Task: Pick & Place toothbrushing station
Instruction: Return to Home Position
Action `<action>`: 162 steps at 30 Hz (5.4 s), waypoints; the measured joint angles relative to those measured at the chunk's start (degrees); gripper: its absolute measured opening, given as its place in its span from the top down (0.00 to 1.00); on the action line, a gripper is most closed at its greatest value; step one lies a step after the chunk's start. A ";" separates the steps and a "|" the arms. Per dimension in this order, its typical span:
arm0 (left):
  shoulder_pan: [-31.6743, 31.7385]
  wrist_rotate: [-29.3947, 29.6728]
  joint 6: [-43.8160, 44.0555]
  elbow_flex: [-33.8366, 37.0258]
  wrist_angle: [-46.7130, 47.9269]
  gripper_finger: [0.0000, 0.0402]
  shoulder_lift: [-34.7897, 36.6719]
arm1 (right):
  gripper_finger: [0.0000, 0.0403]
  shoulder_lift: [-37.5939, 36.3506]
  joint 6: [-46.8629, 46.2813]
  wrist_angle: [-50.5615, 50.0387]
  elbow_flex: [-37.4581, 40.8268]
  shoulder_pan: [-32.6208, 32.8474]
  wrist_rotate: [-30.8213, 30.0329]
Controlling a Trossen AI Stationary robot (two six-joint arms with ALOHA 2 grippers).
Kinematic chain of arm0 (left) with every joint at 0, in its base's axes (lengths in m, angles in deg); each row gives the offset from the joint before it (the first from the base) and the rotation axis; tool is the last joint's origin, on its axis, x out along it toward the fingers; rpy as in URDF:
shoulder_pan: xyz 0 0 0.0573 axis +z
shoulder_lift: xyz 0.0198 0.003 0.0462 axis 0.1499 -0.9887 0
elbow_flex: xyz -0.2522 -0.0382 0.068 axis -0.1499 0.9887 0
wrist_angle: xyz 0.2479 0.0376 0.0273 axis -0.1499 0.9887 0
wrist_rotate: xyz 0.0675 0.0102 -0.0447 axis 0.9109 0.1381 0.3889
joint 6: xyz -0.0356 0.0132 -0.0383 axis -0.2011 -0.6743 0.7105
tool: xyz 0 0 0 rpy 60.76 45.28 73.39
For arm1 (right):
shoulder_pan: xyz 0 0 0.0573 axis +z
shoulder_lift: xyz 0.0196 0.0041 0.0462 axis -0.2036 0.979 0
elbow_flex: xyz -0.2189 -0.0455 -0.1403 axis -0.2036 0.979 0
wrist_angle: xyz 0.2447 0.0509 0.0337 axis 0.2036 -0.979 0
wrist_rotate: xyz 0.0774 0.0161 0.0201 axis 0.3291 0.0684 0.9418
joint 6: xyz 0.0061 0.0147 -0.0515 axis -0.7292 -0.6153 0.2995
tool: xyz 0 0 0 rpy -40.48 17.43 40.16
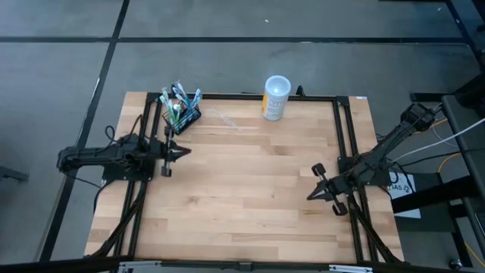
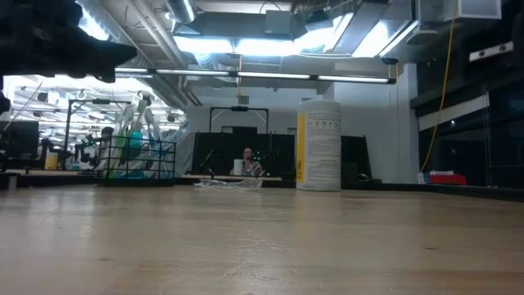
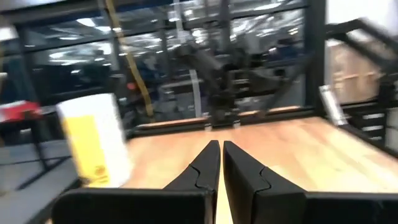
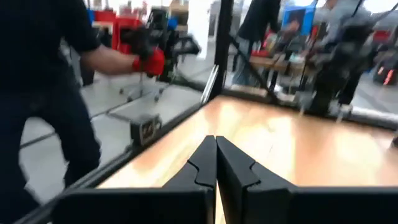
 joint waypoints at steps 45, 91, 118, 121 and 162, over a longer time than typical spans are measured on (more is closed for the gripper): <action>1.98 14.43 7.49 -0.02 3.46 0.95 0.16 | 0.94 -14.93 -47.66 -29.26 -0.07 -28.76 10.65; 5.56 12.96 7.49 0.00 3.57 0.94 0.08 | 0.94 -34.95 -47.64 -29.25 -0.07 -44.22 10.68; 5.55 12.96 7.49 0.00 3.57 0.95 0.07 | 0.94 -34.95 -47.61 -29.25 -0.04 -44.22 10.68; 5.56 12.96 7.49 0.00 3.58 0.95 0.07 | 0.94 -34.95 -47.63 -29.25 -0.04 -44.22 10.68; 5.54 12.96 7.49 0.00 3.59 0.95 0.07 | 0.94 -34.95 -47.62 -29.27 -0.04 -44.21 10.67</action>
